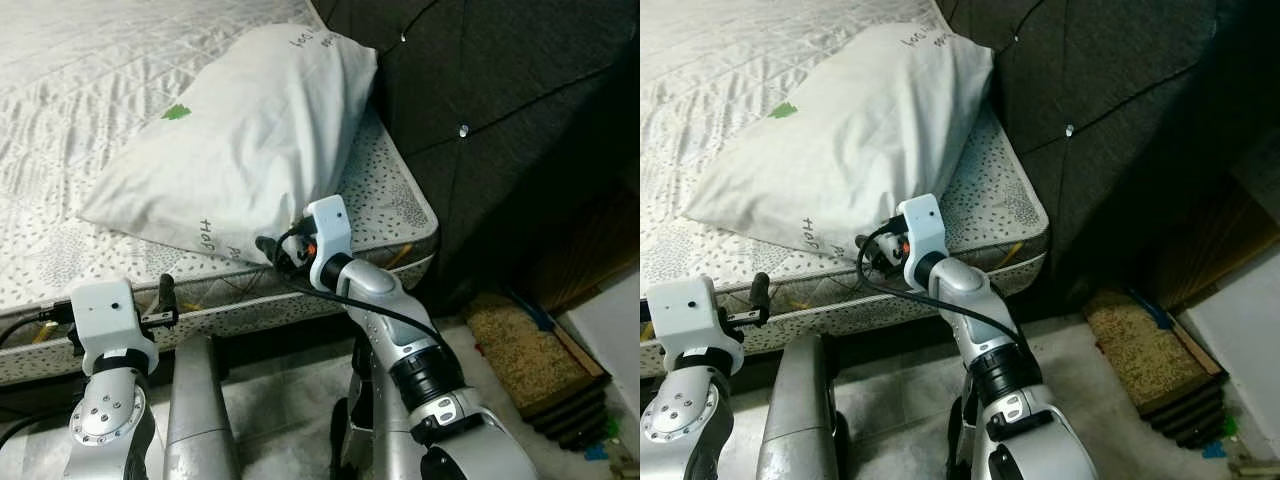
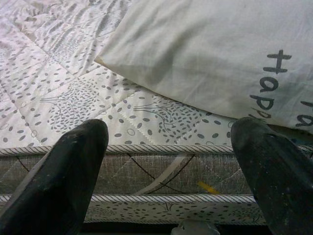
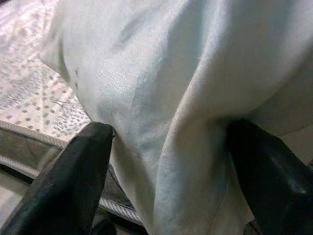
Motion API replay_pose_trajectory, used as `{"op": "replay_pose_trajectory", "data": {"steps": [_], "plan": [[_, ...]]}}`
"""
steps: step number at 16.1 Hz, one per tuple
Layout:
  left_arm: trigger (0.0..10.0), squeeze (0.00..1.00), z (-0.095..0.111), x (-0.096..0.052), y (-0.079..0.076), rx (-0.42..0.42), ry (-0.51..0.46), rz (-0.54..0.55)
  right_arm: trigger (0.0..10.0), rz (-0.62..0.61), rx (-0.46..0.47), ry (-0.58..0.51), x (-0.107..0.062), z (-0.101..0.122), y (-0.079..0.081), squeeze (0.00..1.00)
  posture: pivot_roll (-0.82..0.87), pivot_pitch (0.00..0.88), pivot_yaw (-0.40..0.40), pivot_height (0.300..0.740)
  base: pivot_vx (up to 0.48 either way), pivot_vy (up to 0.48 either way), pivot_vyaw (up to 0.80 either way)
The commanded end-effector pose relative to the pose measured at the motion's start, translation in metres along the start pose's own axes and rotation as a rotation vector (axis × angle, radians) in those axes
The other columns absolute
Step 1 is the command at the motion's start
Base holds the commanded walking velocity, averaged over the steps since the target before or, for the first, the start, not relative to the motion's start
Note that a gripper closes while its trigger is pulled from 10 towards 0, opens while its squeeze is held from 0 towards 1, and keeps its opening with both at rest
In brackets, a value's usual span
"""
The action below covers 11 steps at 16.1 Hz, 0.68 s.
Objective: Clean up the room
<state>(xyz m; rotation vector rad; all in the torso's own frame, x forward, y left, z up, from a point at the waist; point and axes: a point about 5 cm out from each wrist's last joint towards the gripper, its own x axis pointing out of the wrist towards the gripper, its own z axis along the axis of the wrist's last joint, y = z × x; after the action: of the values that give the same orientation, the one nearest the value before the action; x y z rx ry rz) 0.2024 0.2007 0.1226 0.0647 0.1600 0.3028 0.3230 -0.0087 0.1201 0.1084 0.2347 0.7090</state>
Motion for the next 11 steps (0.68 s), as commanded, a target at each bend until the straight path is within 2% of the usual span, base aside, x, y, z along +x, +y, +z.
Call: {"op": "replay_pose_trajectory", "data": {"steps": [1, 3, 4, 5, 6, 8, 11], "plan": [[10.0, 0.0, -0.001, -0.001, 0.001, 0.003, 0.007, 0.006, 0.0, 0.092, 0.038, -0.058, 0.021, 0.019, 0.043, 0.0, 0.11, 0.156, -0.087, 0.508, 0.0, 0.0, 0.0], [10.0, 0.0, 0.0, 0.0, 0.002, 0.003, 0.002, 0.011, 0.0, 0.075, 0.064, -0.082, 0.025, 0.022, 0.047, 0.0, 0.11, 0.15, -0.092, 0.508, 0.0, 0.0, 0.0], [10.0, 0.0, 0.0, 0.0, 0.002, 0.002, -0.002, 0.015, 0.0, 0.051, 0.083, -0.082, 0.025, 0.021, 0.044, 0.0, 0.11, 0.144, -0.095, 0.508, 0.0, 0.0, 0.0], [10.0, 0.0, 0.001, 0.002, 0.002, 0.001, -0.005, 0.018, 0.0, 0.018, 0.106, -0.083, 0.025, 0.021, 0.038, 0.0, 0.11, 0.138, -0.097, 0.508, 0.0, 0.0, 0.0], [10.0, 0.0, 0.001, 0.003, 0.002, -0.003, -0.01, 0.021, 0.0, -0.048, 0.11, -0.075, 0.023, 0.019, 0.024, 0.0, 0.11, 0.129, -0.098, 0.508, 0.0, 0.0, 0.0], [10.0, 0.0, 0.001, 0.004, 0.0, -0.008, -0.014, 0.022, 0.0, -0.107, 0.105, -0.076, 0.021, 0.019, 0.008, 0.0, 0.11, 0.113, -0.102, 0.508, 0.0, 0.0, 0.0], [10.0, 0.0, 0.003, 0.007, -0.001, -0.013, -0.027, 0.021, 0.0, -0.156, 0.086, -0.076, 0.021, 0.022, -0.007, 0.0, 0.11, 0.093, -0.107, 0.508, 0.0, 0.0, 0.0]]}}
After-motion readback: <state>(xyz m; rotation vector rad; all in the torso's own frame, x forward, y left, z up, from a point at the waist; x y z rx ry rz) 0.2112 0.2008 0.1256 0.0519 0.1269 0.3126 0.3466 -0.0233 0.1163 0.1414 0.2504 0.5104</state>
